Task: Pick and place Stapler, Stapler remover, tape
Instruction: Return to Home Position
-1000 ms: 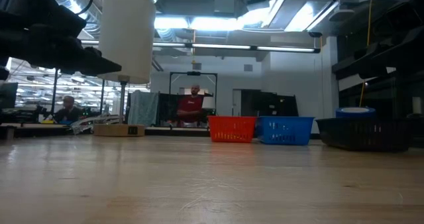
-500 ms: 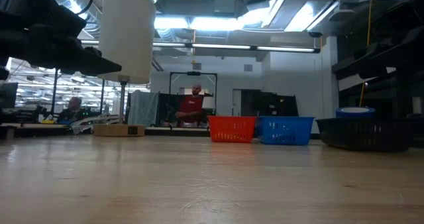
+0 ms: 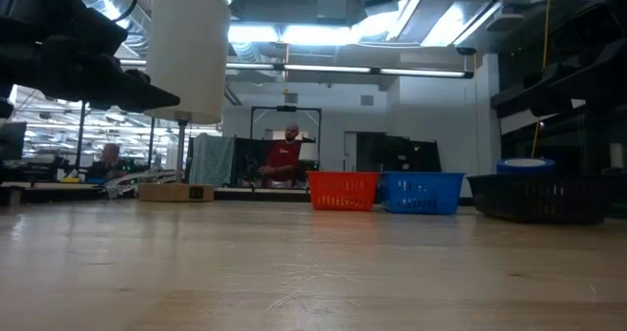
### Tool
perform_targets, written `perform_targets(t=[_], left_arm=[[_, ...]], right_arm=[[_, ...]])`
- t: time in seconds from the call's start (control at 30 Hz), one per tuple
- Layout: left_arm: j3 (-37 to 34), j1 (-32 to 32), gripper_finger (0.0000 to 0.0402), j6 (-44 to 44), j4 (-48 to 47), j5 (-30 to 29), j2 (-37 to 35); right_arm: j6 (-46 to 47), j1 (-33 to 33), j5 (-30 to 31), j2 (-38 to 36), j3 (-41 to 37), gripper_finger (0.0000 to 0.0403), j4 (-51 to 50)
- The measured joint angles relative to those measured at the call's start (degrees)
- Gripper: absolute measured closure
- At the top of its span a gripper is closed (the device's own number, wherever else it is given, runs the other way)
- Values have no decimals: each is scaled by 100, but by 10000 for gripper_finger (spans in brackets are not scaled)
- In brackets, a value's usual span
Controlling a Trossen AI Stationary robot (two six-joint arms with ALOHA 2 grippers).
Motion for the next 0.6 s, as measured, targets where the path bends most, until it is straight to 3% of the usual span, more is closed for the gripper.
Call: perform_targets(t=[0.6], left_arm=[[0, 1, 200, 0, 0, 0, 0]], right_arm=[[0, 0, 0, 0, 0, 206, 0]])
